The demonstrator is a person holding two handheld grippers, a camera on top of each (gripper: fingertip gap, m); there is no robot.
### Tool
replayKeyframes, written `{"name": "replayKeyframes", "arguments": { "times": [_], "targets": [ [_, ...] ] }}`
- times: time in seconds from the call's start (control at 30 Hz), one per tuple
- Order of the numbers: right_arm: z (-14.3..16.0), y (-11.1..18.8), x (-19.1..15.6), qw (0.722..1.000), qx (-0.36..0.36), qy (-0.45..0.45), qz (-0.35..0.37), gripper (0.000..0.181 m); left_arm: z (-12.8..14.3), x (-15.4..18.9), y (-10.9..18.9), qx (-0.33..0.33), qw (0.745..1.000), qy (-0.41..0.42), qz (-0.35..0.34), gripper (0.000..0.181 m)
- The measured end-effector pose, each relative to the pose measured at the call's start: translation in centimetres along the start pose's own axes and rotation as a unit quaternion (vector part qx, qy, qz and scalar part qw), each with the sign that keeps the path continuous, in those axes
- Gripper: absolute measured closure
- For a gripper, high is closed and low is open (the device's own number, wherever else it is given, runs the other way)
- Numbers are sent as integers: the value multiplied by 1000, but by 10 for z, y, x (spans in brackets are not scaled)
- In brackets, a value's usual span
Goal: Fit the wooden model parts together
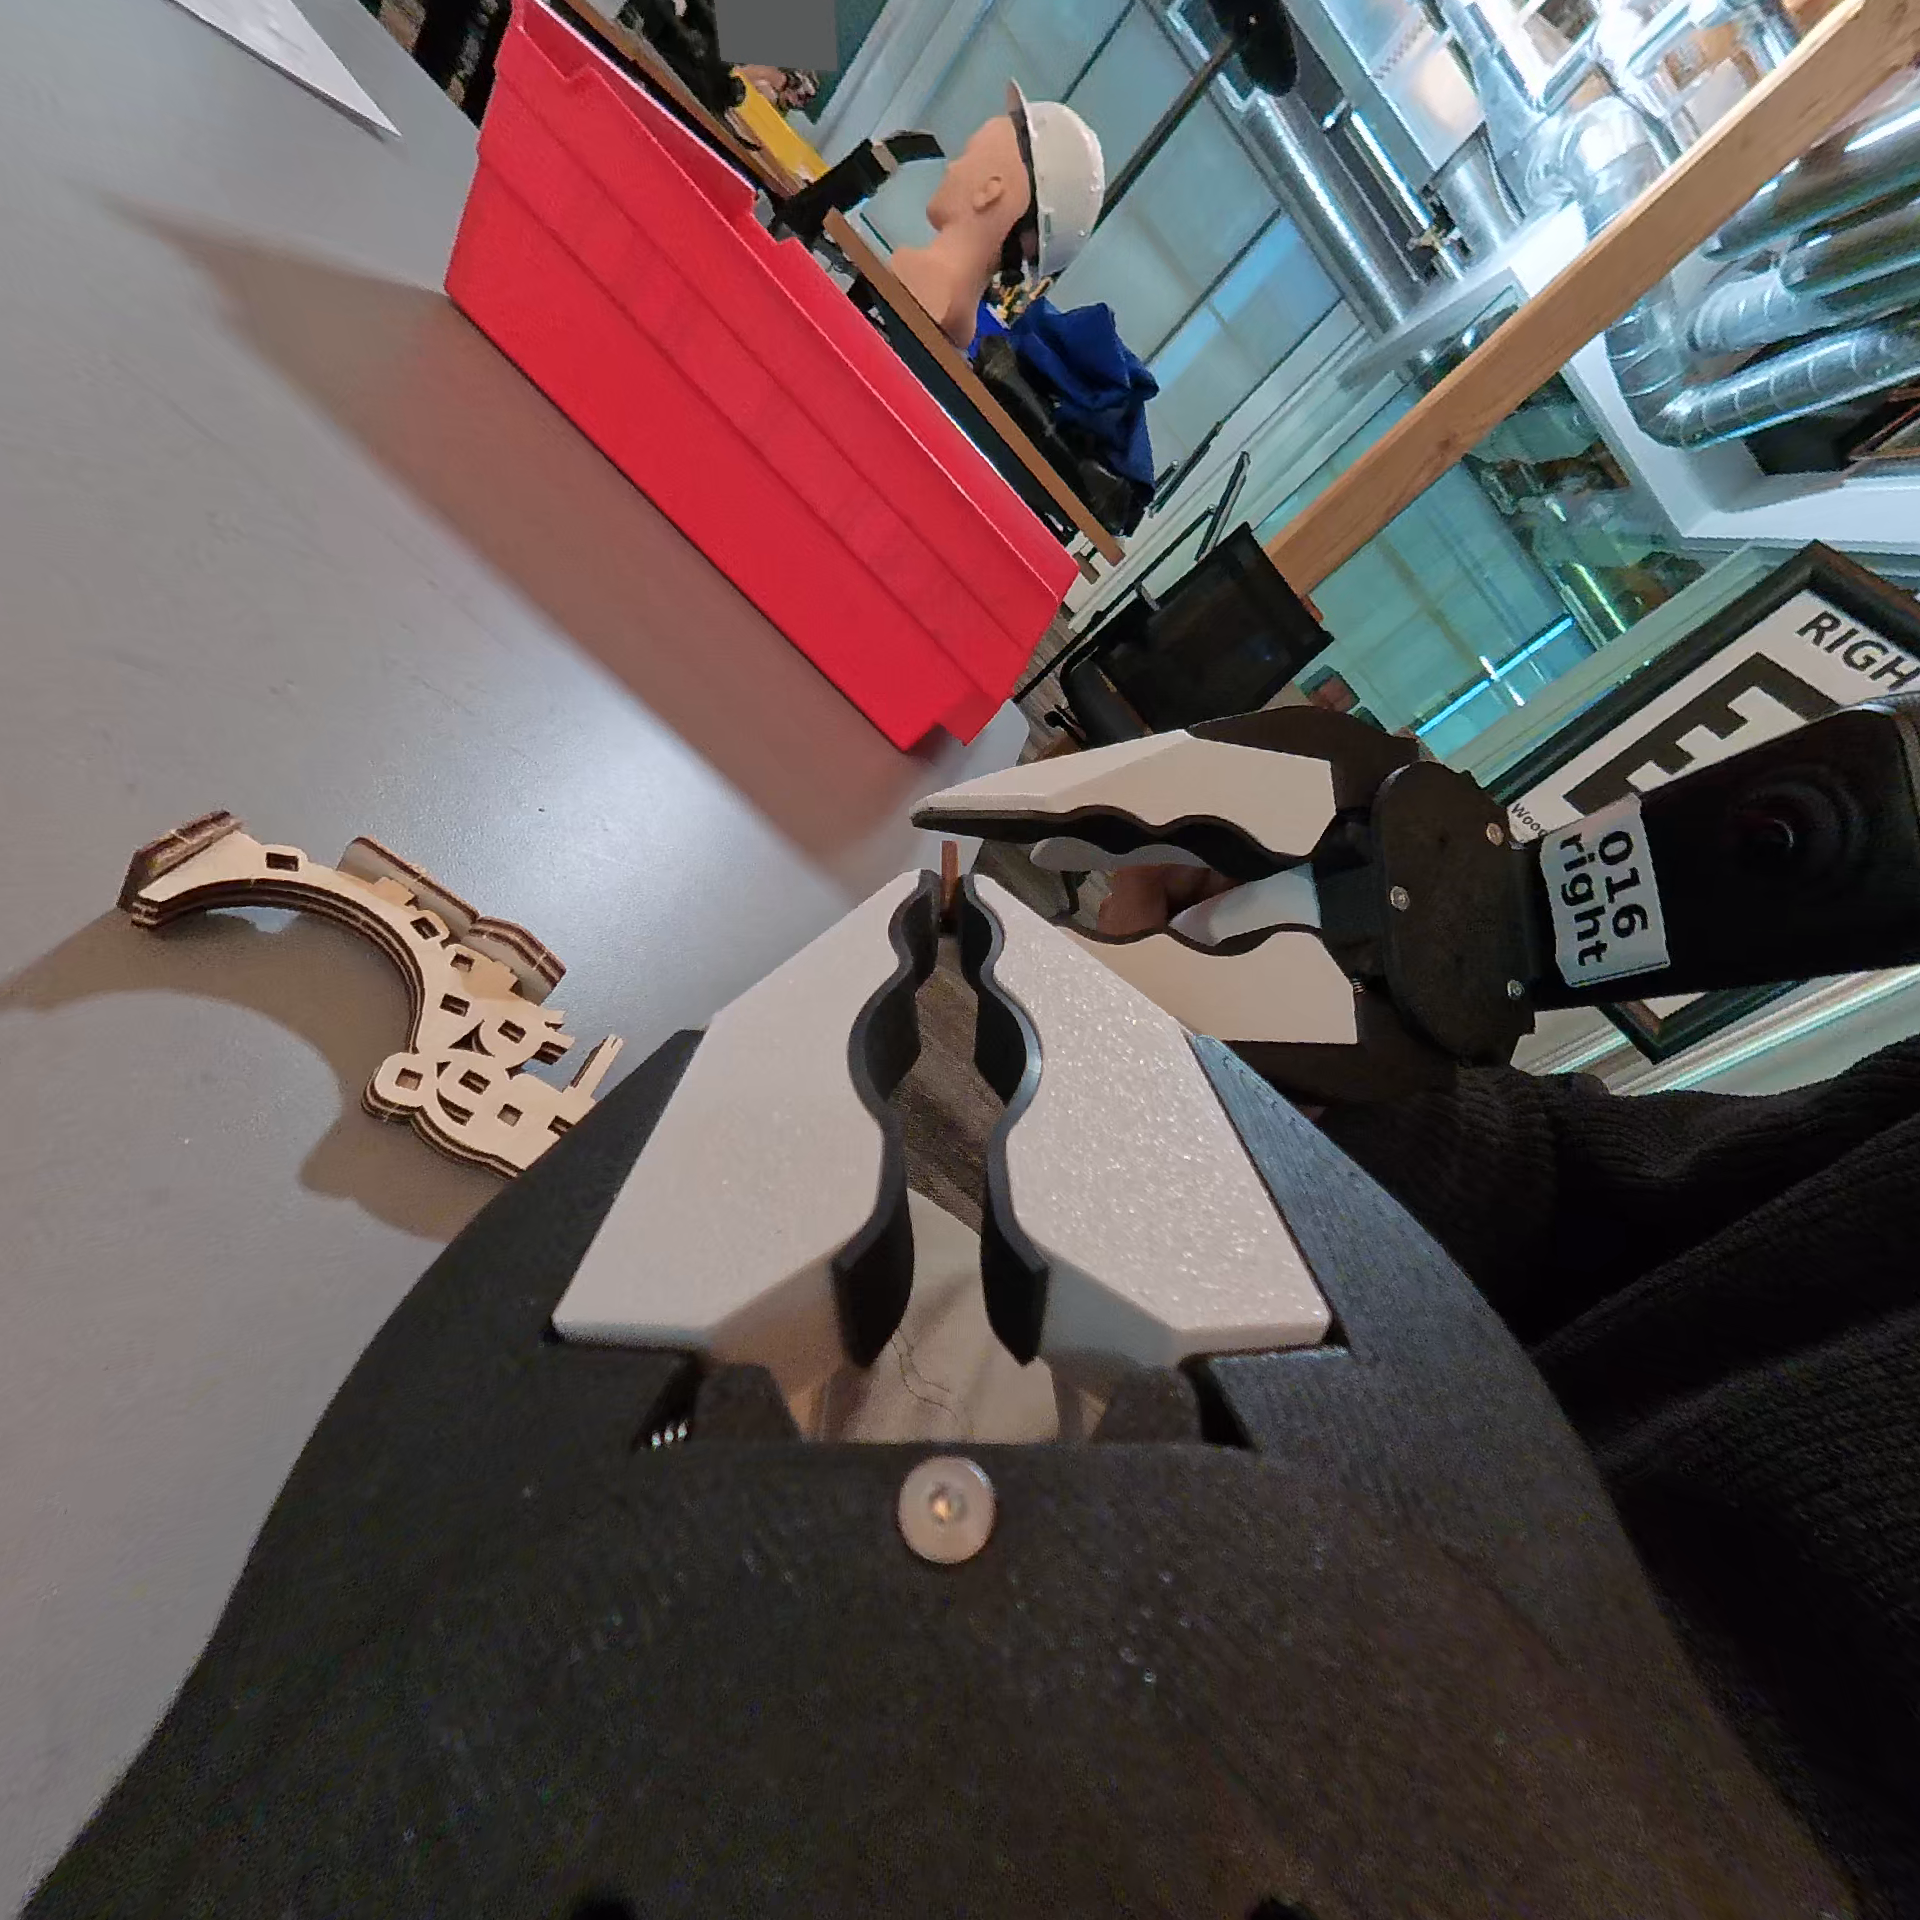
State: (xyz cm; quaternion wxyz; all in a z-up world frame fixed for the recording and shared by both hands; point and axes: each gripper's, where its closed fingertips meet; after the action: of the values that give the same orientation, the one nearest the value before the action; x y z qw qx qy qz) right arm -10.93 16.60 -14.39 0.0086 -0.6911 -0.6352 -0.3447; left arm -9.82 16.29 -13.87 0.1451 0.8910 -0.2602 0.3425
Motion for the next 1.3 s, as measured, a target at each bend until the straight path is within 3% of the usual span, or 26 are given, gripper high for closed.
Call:
{"name": "replayKeyframes", "arguments": {
  "times": [0.03, 0.6, 0.9, 1.07, 1.17, 1.3],
  "targets": [
    [0, 0, 0, 1000, -1, 3, 3, 161, 0, 0, 0, 1, 1000, -1, -1, 179],
    [-2, 1, -1, 1000, -5, -5, 13, 168, -4, -1, 2, 15, 998, -46, -34, 179],
    [-3, 3, -1, 1000, -9, -4, 3, 168, -5, 3, 3, 23, 998, -48, -19, 179],
    [-2, 3, -2, 998, 4, -53, -32, 168, -13, 4, 8, 46, 998, -43, -7, 169],
    [-7, 5, -11, 977, 38, -165, -126, 168, -19, 9, 11, 59, 997, -50, 13, 163],
    [-29, 23, -14, 888, 135, -331, -290, 168, -27, 11, 16, 65, 995, -67, 29, 159]
  ]
}}
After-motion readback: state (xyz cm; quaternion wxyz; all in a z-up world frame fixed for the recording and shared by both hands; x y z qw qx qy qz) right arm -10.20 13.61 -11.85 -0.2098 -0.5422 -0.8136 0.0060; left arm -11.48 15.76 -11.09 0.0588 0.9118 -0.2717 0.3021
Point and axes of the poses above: each gripper's, where its closed fingertips meet, y back along the fingers, z out of its underside, x = y × z across the jaws, and after that the axes turned 1 degree about -x, right-handed
